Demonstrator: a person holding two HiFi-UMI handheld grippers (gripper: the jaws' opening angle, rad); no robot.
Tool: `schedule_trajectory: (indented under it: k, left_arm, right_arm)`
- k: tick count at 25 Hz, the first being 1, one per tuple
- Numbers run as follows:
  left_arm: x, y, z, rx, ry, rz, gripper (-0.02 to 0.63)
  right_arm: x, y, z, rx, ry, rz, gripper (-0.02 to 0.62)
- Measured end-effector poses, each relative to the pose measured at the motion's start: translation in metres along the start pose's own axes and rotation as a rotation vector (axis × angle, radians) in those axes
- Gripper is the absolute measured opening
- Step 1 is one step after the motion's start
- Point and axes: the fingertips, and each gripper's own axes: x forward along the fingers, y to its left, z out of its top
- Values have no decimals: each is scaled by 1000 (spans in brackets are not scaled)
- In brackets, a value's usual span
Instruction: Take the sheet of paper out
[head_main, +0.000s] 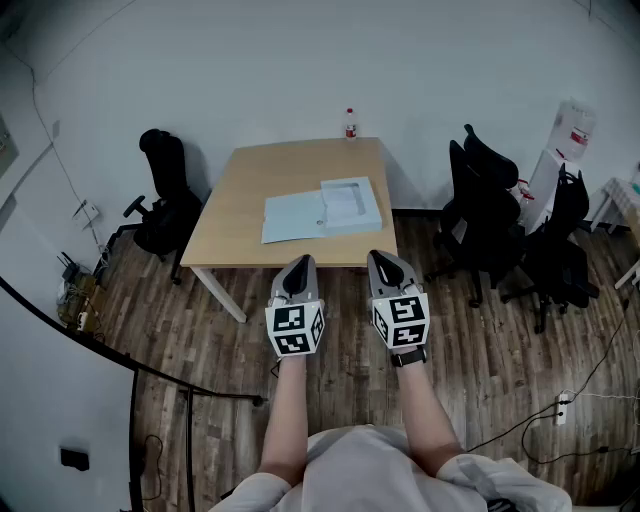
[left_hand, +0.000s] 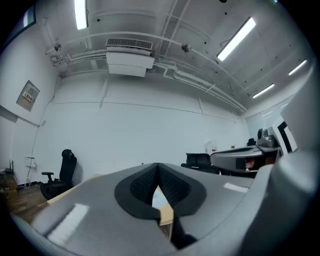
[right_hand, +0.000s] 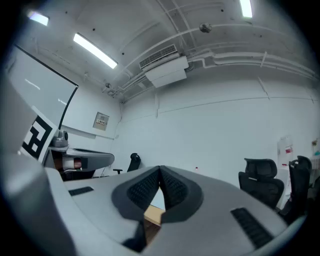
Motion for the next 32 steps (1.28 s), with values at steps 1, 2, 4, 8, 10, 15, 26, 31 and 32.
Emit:
schedule_trajectory:
  k: [1,2,4,8,10,15,26,31,32]
  left_arm:
    - [3,-3,-1,0,-2,0,6]
    - [6,-5,-2,-1,-5,-1,6]
    - [12,-10,-4,-5,-14,-3,6]
    - [14,-12,-19,-17,-4,8,6]
    - [16,-11,-35,-45,24,22,6]
    - [34,-8,-60,-100,63,30,6]
    - [133,31,-84,-252,25,3,6]
    - [201,77,-67,-241,-12,-25,6]
    - [213,86,-65,-234,-14,-31,6]
  right_arm:
    - [1,-4,-2,10,-4,0,12]
    - [2,-8,-5,17,-8,0,12]
    - [5,-13,-8,5,-19,7,12]
    - [12,-19,-20,-27,-23,8,14]
    - [15,-21,-28,-12,-10,13,14]
    - [25,-30,-59,44,70,2,14]
    - [123,-62,-81,52,105,-7,14]
    - [198,-76,-63,57,84,-12,14]
    - [212,-79,-61,55,84,-12,14]
